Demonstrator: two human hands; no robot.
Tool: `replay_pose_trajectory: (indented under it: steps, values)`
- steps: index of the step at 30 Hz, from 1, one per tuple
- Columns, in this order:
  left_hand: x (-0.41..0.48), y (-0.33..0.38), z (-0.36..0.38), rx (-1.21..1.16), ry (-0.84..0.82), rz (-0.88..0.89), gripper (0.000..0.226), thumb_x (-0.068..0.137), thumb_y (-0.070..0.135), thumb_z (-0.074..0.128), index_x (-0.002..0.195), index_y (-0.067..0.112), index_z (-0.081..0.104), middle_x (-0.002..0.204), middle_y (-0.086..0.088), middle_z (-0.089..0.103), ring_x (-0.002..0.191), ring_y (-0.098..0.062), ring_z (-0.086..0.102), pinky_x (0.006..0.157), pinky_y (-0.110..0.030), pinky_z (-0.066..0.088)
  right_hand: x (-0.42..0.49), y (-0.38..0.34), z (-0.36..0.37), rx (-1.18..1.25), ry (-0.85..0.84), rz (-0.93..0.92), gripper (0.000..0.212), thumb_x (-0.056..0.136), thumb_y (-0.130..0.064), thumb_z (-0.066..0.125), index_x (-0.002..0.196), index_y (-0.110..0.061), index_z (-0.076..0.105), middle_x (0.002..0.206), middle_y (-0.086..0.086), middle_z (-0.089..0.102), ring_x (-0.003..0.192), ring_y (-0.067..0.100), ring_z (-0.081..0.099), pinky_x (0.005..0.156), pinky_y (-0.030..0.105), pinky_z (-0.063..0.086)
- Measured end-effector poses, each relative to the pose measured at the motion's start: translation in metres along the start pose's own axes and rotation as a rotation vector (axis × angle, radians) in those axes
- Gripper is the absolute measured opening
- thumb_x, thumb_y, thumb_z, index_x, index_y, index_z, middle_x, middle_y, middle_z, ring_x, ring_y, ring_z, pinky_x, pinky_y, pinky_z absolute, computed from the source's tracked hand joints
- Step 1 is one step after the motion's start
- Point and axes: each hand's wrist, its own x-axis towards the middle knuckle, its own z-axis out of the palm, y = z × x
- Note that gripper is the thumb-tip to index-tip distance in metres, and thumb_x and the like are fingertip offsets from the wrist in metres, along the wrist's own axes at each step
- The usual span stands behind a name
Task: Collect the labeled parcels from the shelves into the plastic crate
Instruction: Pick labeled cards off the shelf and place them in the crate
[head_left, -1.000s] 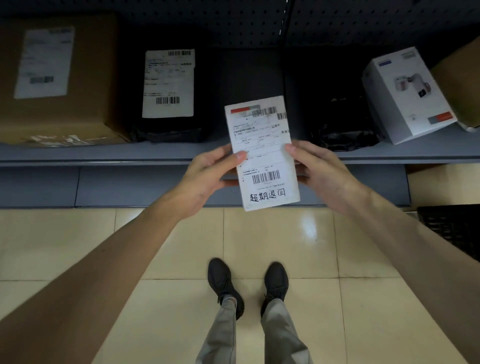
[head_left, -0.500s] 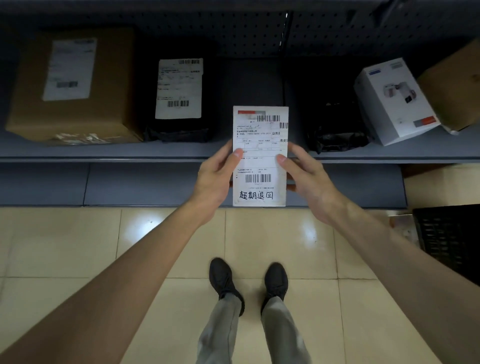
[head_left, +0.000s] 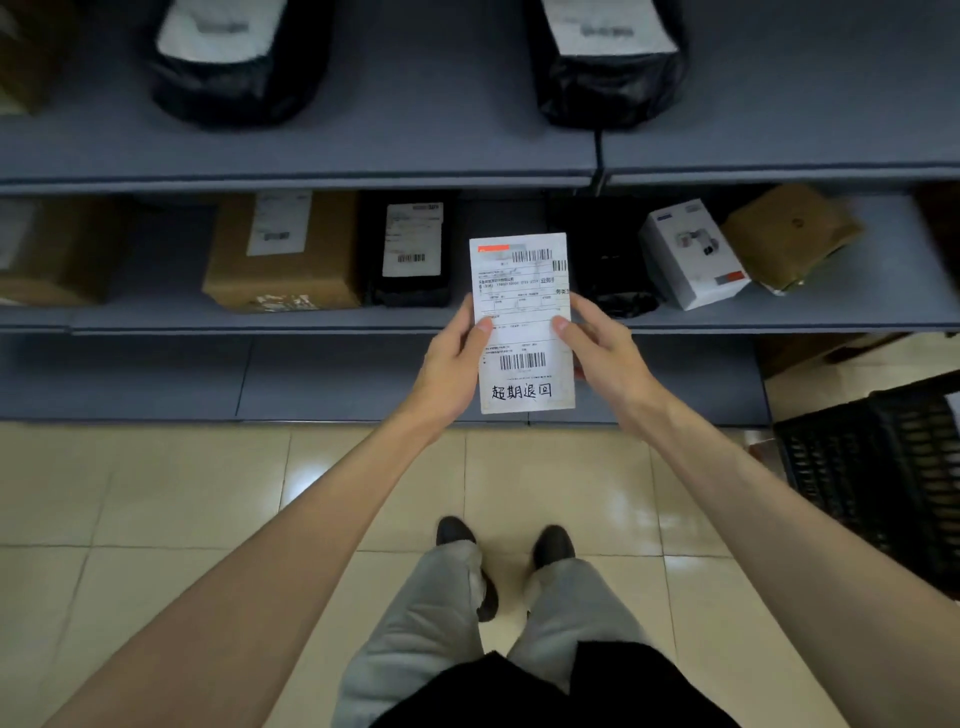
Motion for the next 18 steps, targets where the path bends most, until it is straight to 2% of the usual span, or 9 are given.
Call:
replay_pose_trajectory:
  steps: [3, 5, 8, 10, 15, 18]
  values:
    - [-0.018, 0.022, 0.0, -0.023, 0.021, 0.077, 0.044, 0.11, 0.017, 0.039, 0.153, 0.018, 0.041, 0.136, 0.007, 0.064, 0.124, -0.007, 0.061, 0.104, -0.025, 0.049, -0.021, -0.023, 0.002, 0.0, 0.019, -0.063, 0.028, 0.103, -0.011, 0.049, 0.128, -0.021, 0.057, 0.109, -0.005, 0.072, 0.095, 0.004, 0.07, 0.079, 0.019, 0.055]
    - [-0.027, 0.039, -0.001, -0.031, 0.031, 0.122, 0.041, 0.11, 0.016, 0.039, 0.151, 0.016, 0.043, 0.134, 0.008, 0.065, 0.123, -0.008, 0.062, 0.104, -0.027, 0.05, -0.031, -0.04, 0.002, -0.02, 0.031, -0.114, 0.028, 0.103, -0.011, 0.049, 0.125, -0.027, 0.055, 0.105, -0.007, 0.071, 0.093, 0.002, 0.069, 0.077, 0.018, 0.054]
    - [-0.035, 0.072, -0.004, -0.04, 0.008, 0.198, 0.037, 0.11, 0.012, 0.038, 0.144, 0.019, 0.048, 0.123, 0.019, 0.068, 0.118, -0.003, 0.063, 0.096, -0.02, 0.05, -0.041, -0.07, -0.002, -0.053, 0.035, -0.197, 0.03, 0.103, -0.011, 0.048, 0.13, -0.024, 0.053, 0.102, -0.009, 0.07, 0.088, -0.004, 0.069, 0.072, 0.013, 0.052]
    - [-0.031, 0.097, -0.007, -0.029, -0.005, 0.256, 0.038, 0.11, 0.01, 0.037, 0.147, 0.018, 0.045, 0.121, 0.022, 0.067, 0.117, -0.001, 0.063, 0.093, -0.017, 0.05, -0.043, -0.094, -0.006, -0.055, 0.042, -0.251, 0.032, 0.103, -0.012, 0.049, 0.134, -0.021, 0.052, 0.102, -0.008, 0.071, 0.089, -0.003, 0.069, 0.072, 0.013, 0.052]
    - [-0.006, 0.172, -0.015, 0.001, -0.001, 0.418, 0.043, 0.11, 0.013, 0.038, 0.153, 0.014, 0.04, 0.133, 0.011, 0.063, 0.122, -0.004, 0.061, 0.095, -0.02, 0.05, -0.033, -0.169, -0.019, -0.085, 0.059, -0.407, 0.03, 0.104, -0.014, 0.048, 0.13, -0.028, 0.054, 0.108, -0.01, 0.071, 0.096, 0.001, 0.069, 0.075, 0.016, 0.054]
    - [0.007, 0.223, -0.018, 0.012, 0.021, 0.504, 0.044, 0.11, 0.015, 0.039, 0.154, 0.016, 0.04, 0.13, 0.016, 0.064, 0.12, 0.001, 0.062, 0.097, -0.019, 0.052, -0.025, -0.219, -0.03, -0.118, 0.077, -0.501, 0.028, 0.104, -0.017, 0.049, 0.126, -0.033, 0.054, 0.102, -0.014, 0.072, 0.094, -0.001, 0.069, 0.073, 0.014, 0.053]
